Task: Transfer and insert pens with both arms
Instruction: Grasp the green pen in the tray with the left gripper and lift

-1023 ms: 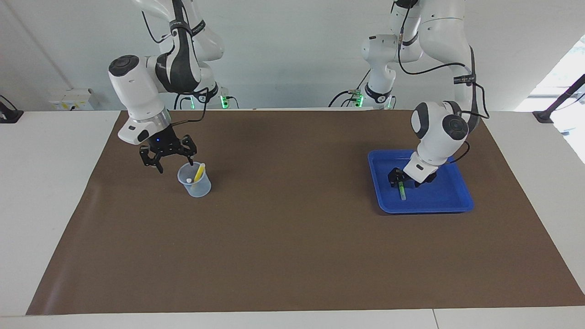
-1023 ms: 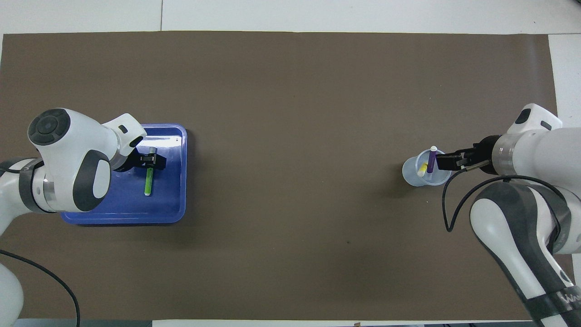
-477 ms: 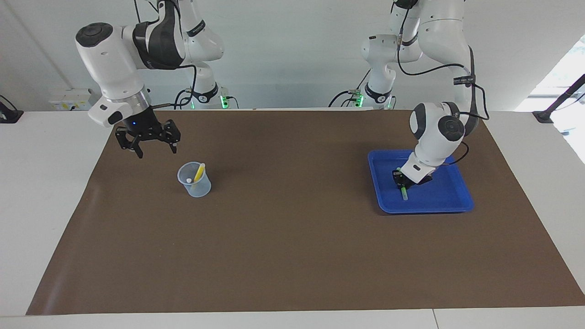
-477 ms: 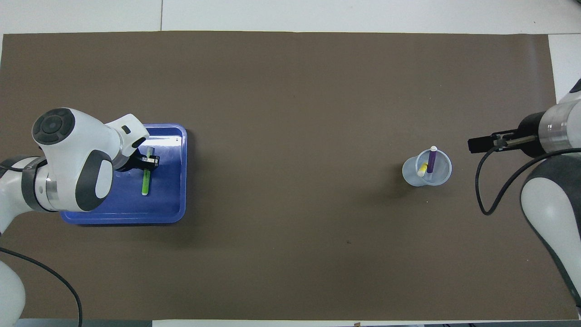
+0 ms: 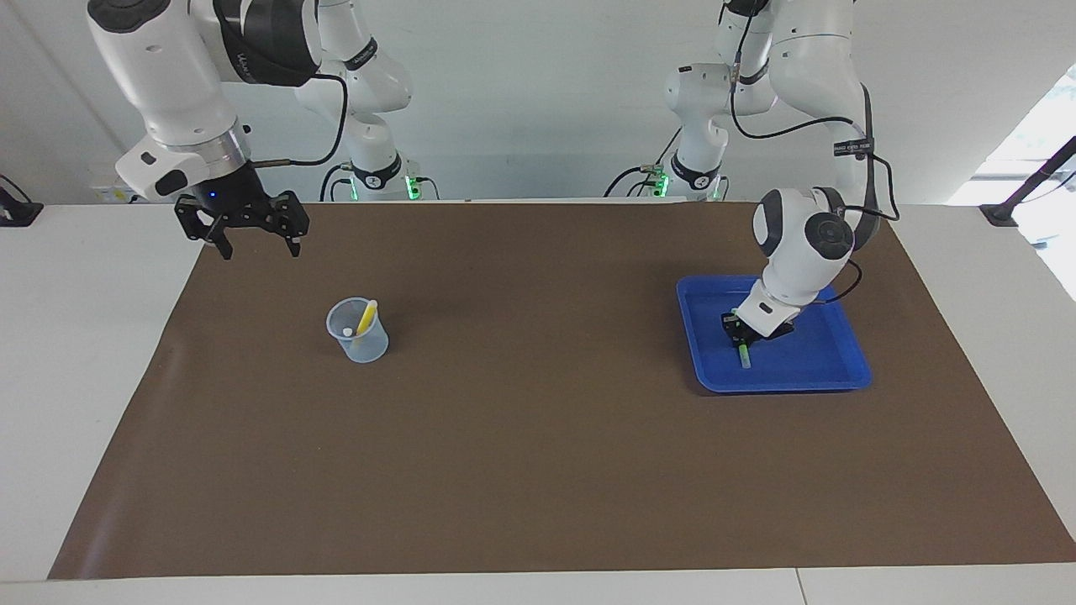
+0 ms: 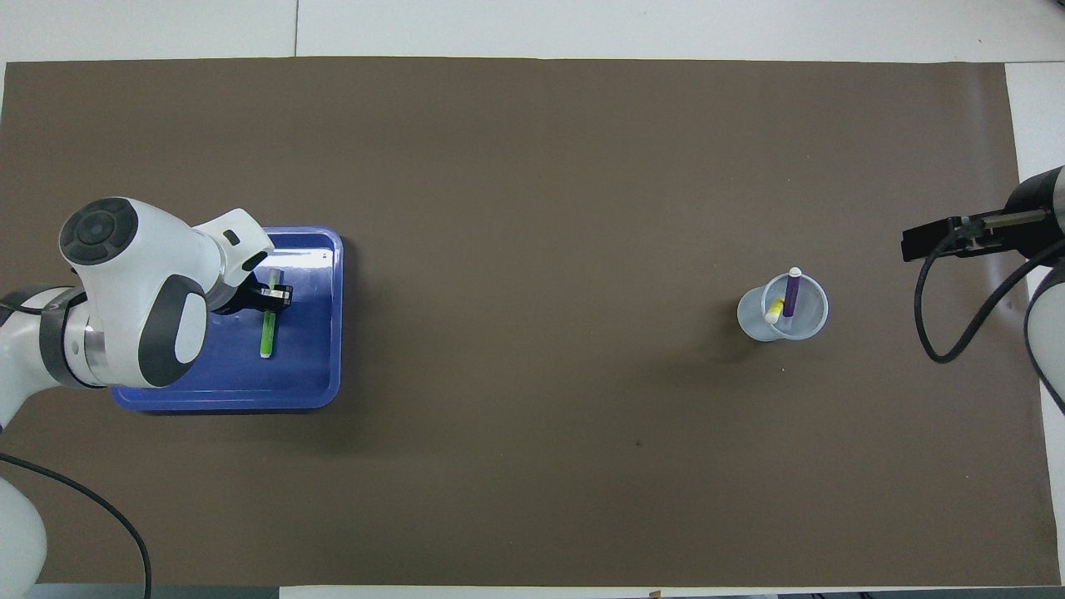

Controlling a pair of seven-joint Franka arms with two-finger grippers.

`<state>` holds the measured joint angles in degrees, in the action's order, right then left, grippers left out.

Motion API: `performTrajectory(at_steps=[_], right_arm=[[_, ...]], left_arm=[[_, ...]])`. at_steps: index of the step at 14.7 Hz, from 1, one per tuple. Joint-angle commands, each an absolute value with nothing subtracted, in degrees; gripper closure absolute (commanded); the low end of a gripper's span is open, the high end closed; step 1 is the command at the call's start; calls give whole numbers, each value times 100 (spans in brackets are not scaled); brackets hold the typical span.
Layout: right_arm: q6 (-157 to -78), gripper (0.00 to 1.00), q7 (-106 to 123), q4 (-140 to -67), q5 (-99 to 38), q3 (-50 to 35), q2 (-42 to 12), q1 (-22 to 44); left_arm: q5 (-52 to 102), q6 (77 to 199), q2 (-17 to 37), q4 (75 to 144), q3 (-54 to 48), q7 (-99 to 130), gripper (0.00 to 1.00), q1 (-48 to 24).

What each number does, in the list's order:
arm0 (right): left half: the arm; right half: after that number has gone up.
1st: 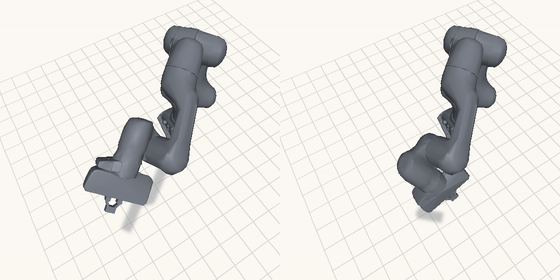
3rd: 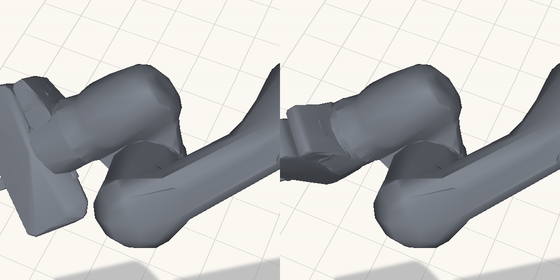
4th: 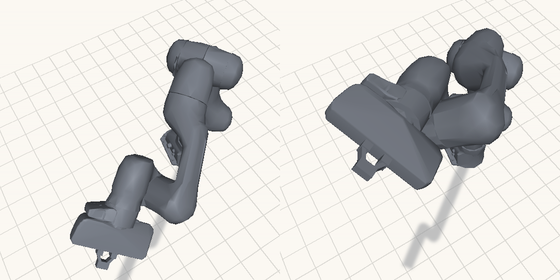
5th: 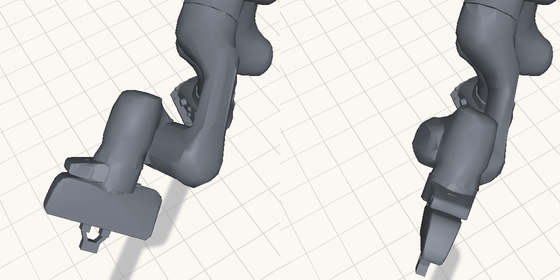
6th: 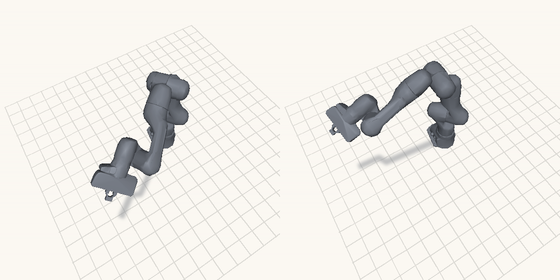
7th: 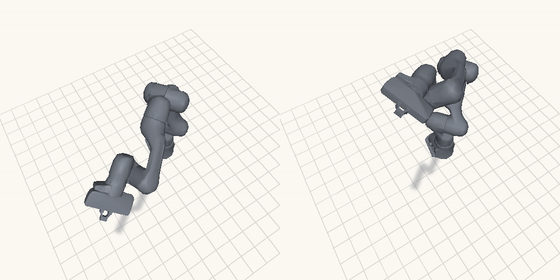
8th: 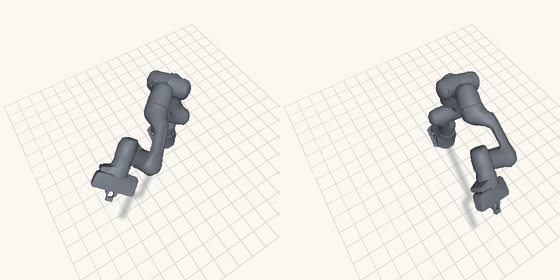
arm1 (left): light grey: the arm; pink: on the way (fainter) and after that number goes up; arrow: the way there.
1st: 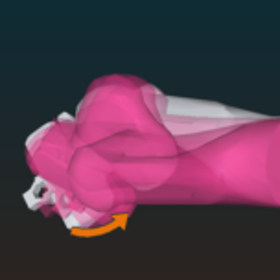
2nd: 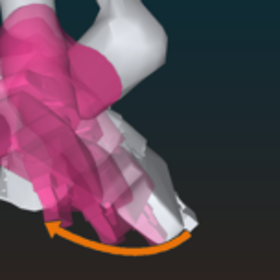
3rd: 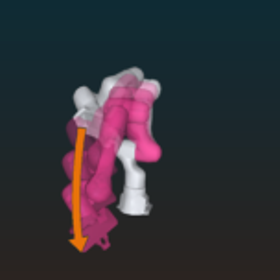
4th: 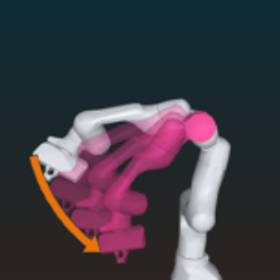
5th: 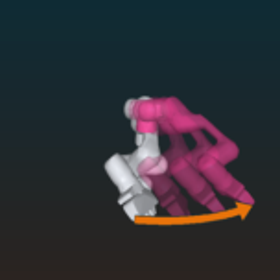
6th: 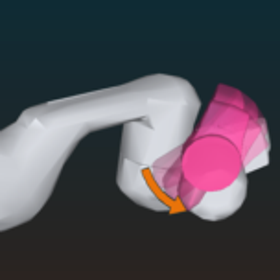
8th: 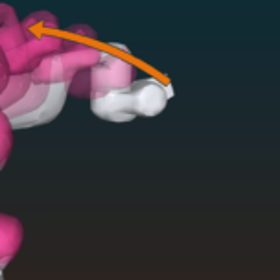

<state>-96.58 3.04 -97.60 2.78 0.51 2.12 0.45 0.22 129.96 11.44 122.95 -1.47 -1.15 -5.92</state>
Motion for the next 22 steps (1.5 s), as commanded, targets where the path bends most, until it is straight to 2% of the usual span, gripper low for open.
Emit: performTrajectory(at_steps=[1, 9, 16, 22], right_arm=[[-9396, 0, 44, -9650, 404, -9, 237, 62], [-9211, 0, -185, -9686, 387, -97, 316, 70], [-9211, 0, -395, -9686, 98, -149, 360, 70], [-9220, 0, -475, -9686, -79, -149, 369, 62]], left_arm=[[-79, 12369, 1265, 11911, -105, -149, 100, -519], [271, 10629, 1239, 10742, -97, -27, 100, -492], [1553, 9037, 1081, 9590, -132, 1982, 100, -536], [3285, 8982, 440, 9598, -202, 5232, 100, -641]])
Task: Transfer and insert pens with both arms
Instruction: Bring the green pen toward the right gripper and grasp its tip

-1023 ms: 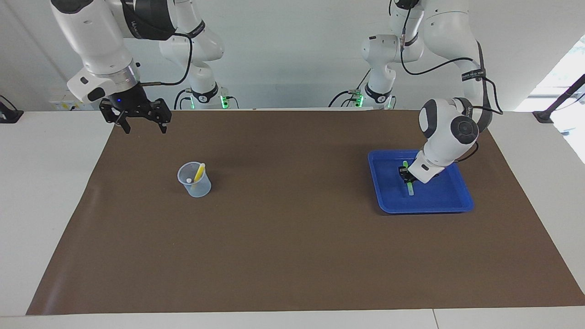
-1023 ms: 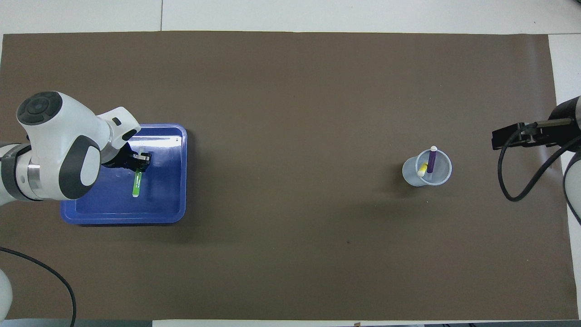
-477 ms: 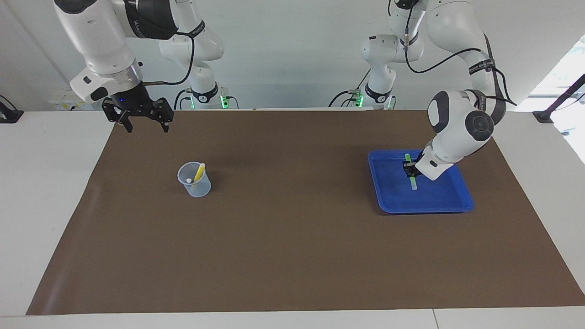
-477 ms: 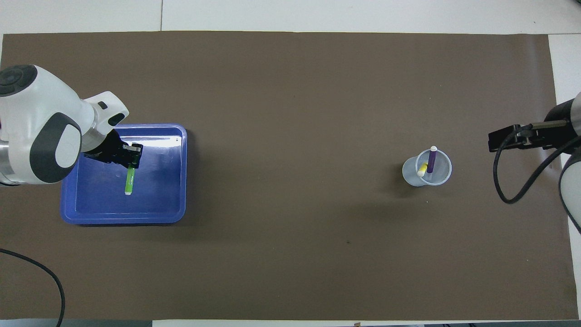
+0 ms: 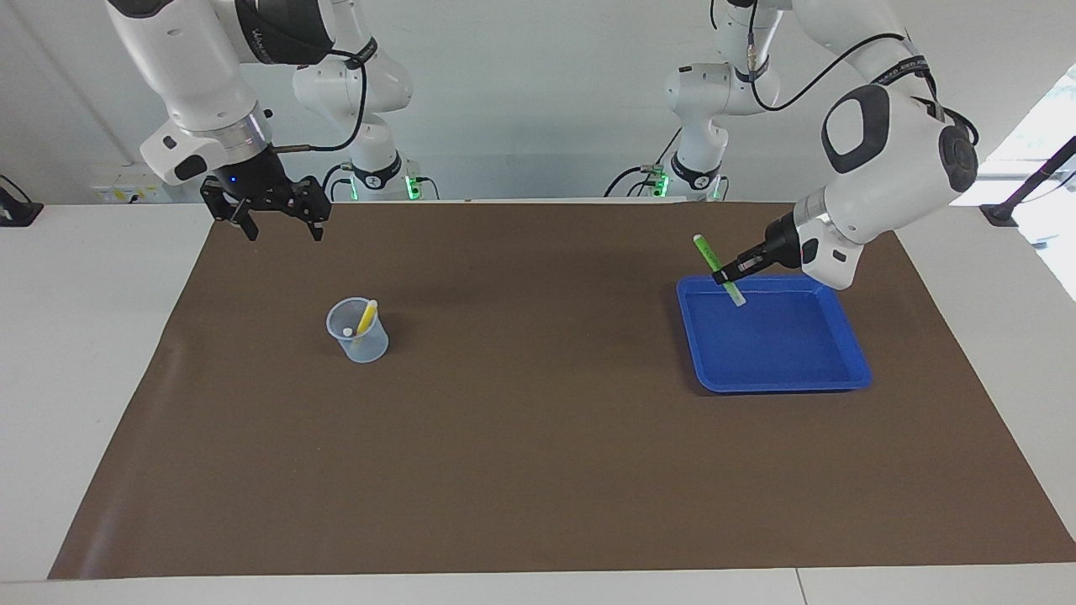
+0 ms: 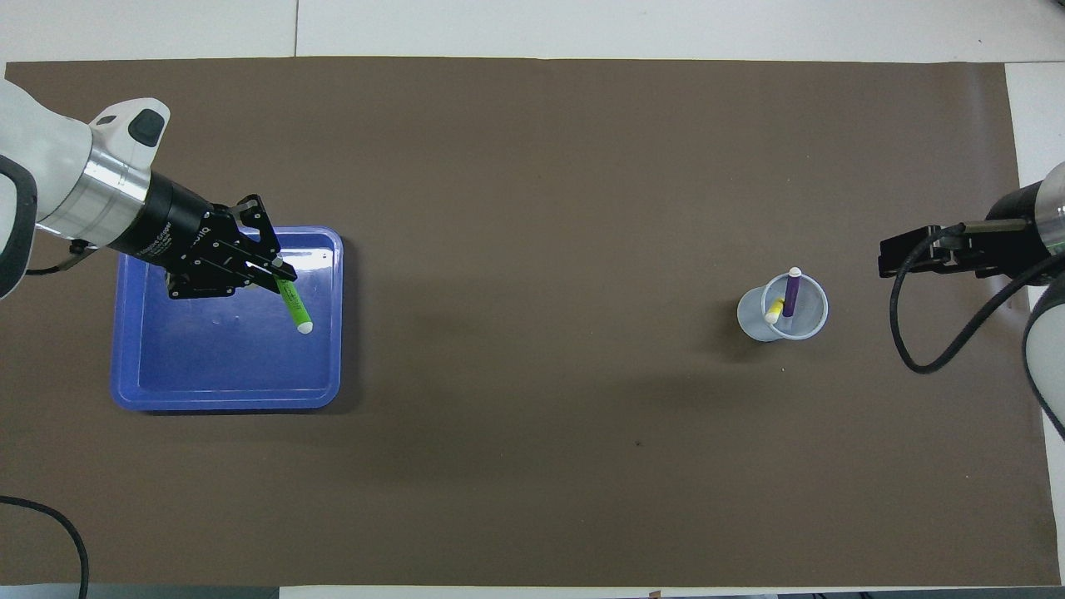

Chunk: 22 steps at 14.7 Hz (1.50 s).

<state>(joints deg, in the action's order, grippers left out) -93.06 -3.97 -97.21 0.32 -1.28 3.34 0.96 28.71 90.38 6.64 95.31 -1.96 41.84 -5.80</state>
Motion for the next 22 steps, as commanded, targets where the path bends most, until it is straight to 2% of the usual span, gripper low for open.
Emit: performTrajectory(at_steps=[1, 4, 6, 11, 14, 22], right_arm=[[-9228, 0, -483, -9677, -88, -149, 369, 62], [-9220, 0, -510, -9686, -788, -158, 457, 62], [-9298, 0, -588, -9686, -1324, -394, 457, 70], [-10157, 0, -1658, -9694, -2828, -895, 413, 70], [-10801, 0, -2572, -9764, -2874, -1519, 413, 70], [-11338, 0, -3067, -10010, -2874, -2442, 439, 79]], left_arm=[[3505, 8991, 396, 9598, -211, 5743, 100, -676], [4269, 9061, 220, 9790, -272, 6519, 100, -782], [4840, 9219, 19, 10158, -281, 6872, 100, -852], [5693, 10202, -553, 11072, -290, 7777, 100, -1300], [5774, 11071, -747, 11443, -290, 8514, 100, -1809], [6257, 12382, -1081, 12181, -290, 8903, 100, -2539]])
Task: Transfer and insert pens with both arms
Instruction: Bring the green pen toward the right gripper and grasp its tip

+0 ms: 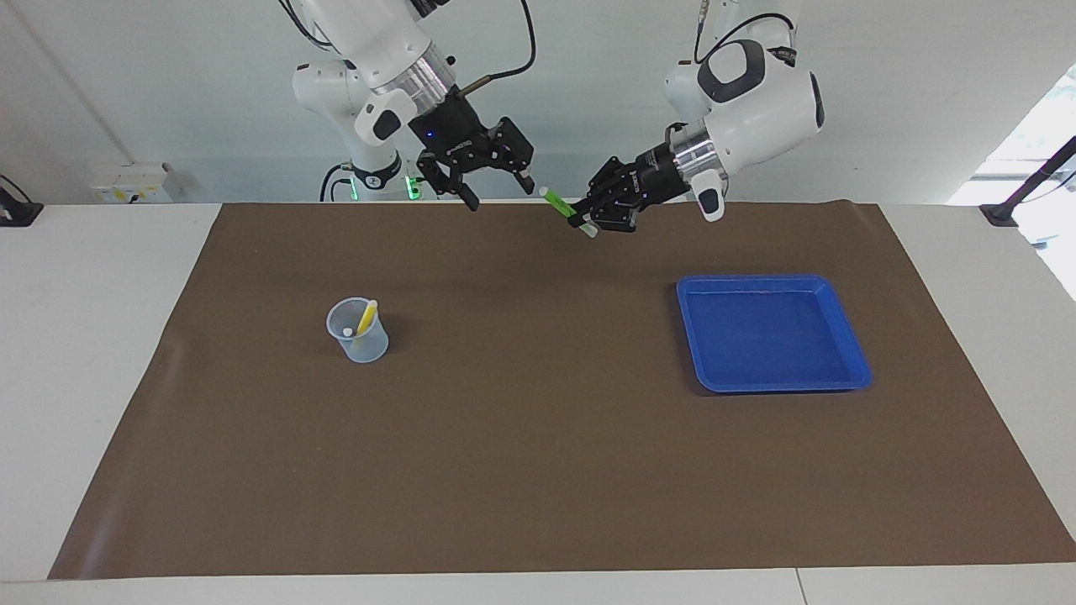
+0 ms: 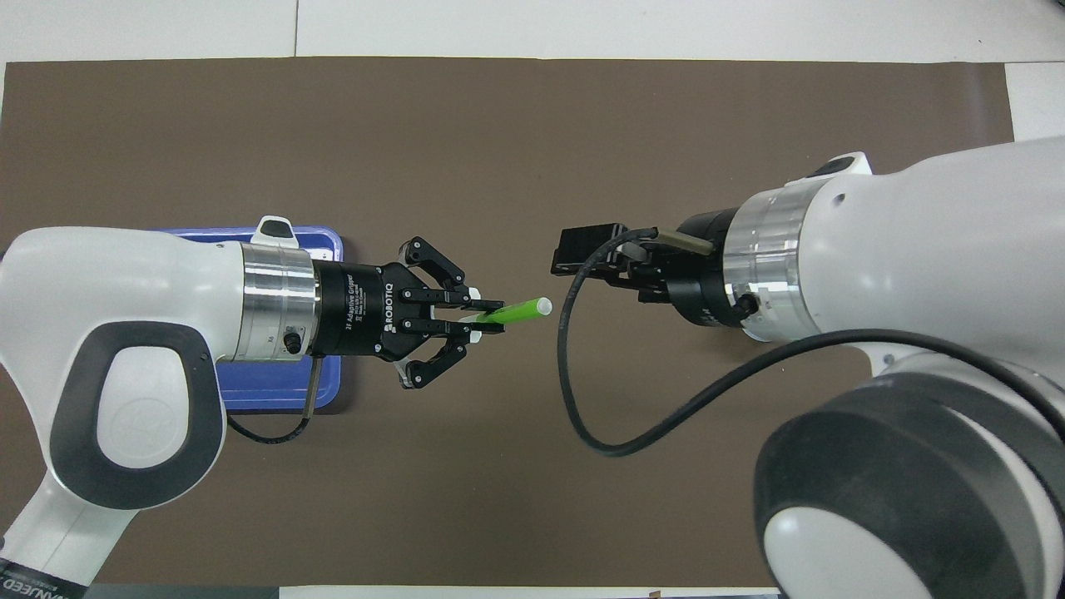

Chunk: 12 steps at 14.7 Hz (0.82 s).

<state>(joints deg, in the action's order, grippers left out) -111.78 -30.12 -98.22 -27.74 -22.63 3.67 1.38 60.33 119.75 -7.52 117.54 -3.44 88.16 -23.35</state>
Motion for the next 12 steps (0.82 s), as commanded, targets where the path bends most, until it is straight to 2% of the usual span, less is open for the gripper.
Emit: performTrajectory(at_steps=[1, 10, 11, 12], right_arm=[[-11364, 0, -3033, -10054, -2865, -2513, 439, 79], [-11645, 0, -2848, -10257, -2812, -2725, 413, 88], [-11741, 2, -2874, -10257, -2812, -2751, 413, 88], [-11751, 11, -2883, -10257, -2812, -2794, 404, 97]], left_arm=[[6345, 12462, -1098, 12225, -290, 8903, 100, -2601], [6513, 12515, -1195, 12383, -290, 8903, 100, -2610], [6521, 12611, -1187, 12392, -290, 8912, 100, -2636], [6548, 12708, -1195, 12410, -290, 8964, 100, -2724]])
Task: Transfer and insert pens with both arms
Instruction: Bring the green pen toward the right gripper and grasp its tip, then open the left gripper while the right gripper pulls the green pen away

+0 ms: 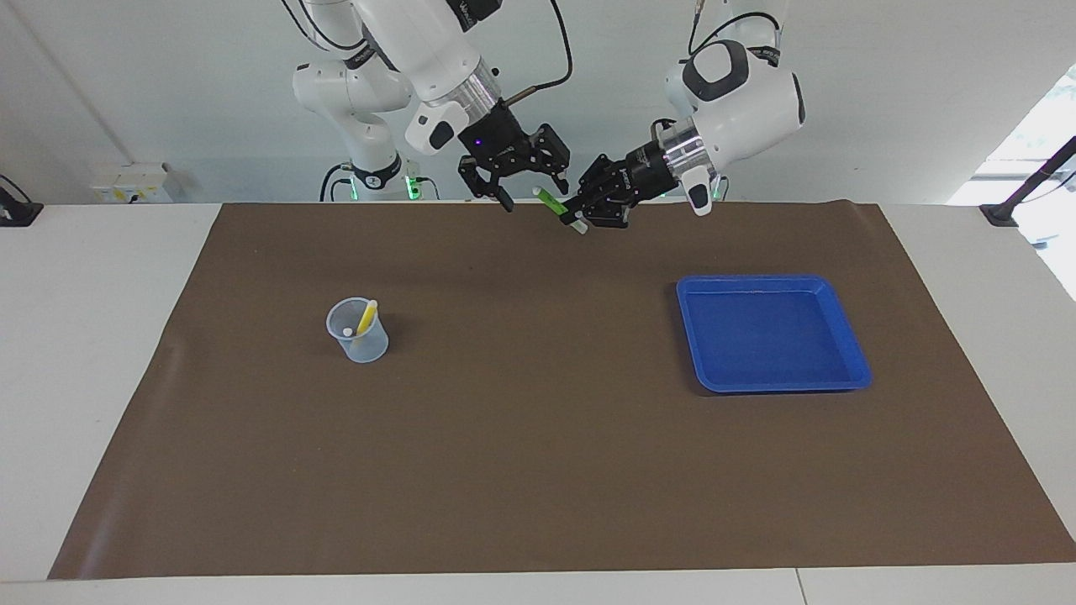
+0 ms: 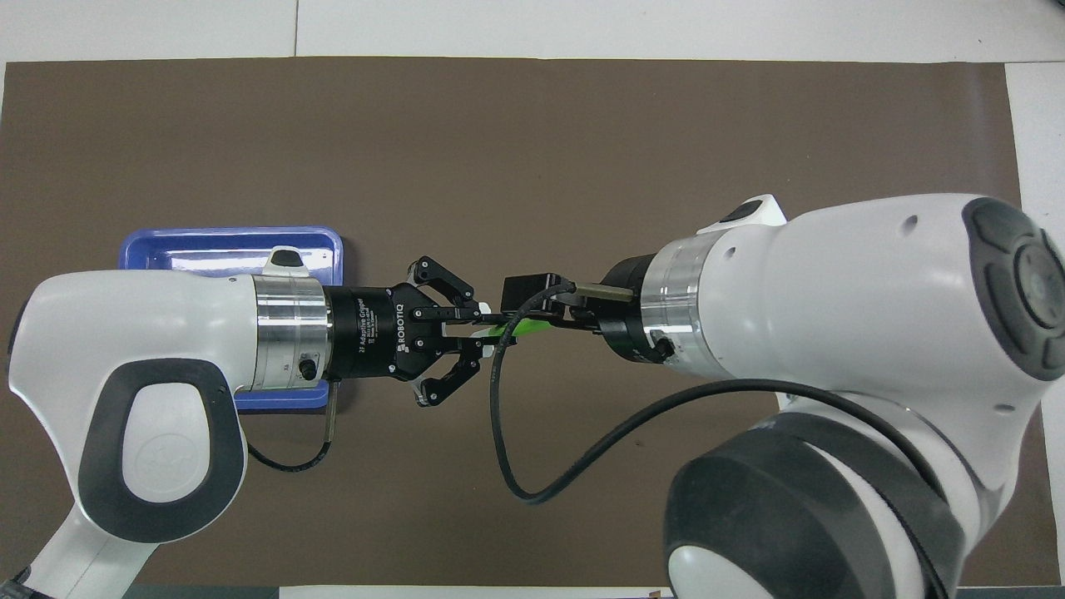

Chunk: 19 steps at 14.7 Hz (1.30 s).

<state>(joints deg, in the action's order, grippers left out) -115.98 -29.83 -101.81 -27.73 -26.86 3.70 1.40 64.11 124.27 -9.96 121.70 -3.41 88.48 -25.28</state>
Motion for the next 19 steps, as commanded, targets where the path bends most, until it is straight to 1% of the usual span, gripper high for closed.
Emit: performTrajectory(at_steps=[1, 2, 3, 4, 5, 12, 13, 14, 17, 19], right_arm=[[-11742, 31, -2865, -10257, -2804, -2795, 404, 97], [-11742, 57, -2874, -10257, -2804, -2804, 413, 97], [-11725, 80, -2891, -10257, -2804, -2812, 413, 97], [-11716, 98, -2892, -10257, -2804, -2839, 413, 97], [-11707, 100, -2900, -10257, -2804, -2856, 413, 97], [-11742, 100, -2900, -10239, -2769, -2848, 396, 97], [-11742, 100, -2892, -10239, -2734, -2848, 387, 88], [-11742, 100, -2865, -10239, -2577, -2830, 387, 88], [-11707, 100, -2830, -10301, -1953, -2769, 387, 53], [-11663, 100, -2691, -10467, -1497, -2603, 448, 35]], left_arm=[[6557, 12770, -1195, 12419, -290, 8991, 100, -2733], [6565, 12788, -1195, 12436, -290, 9009, 100, -2733], [6574, 12788, -1195, 12437, -290, 9009, 100, -2733], [6609, 12788, -1204, 12445, -290, 9009, 100, -2733], [6618, 12788, -1222, 12445, -290, 9009, 100, -2733], [6680, 12797, -1230, 12489, -290, 9017, 100, -2725], [6680, 12797, -1230, 12481, -290, 9018, 60, -2725], [6680, 12806, -1230, 12472, -290, 9009, 1, -2733], [6671, 12779, -1274, 12472, -290, 9070, 0, -2733], [6653, 12788, -1274, 12472, -290, 9070, 0, -2716]])
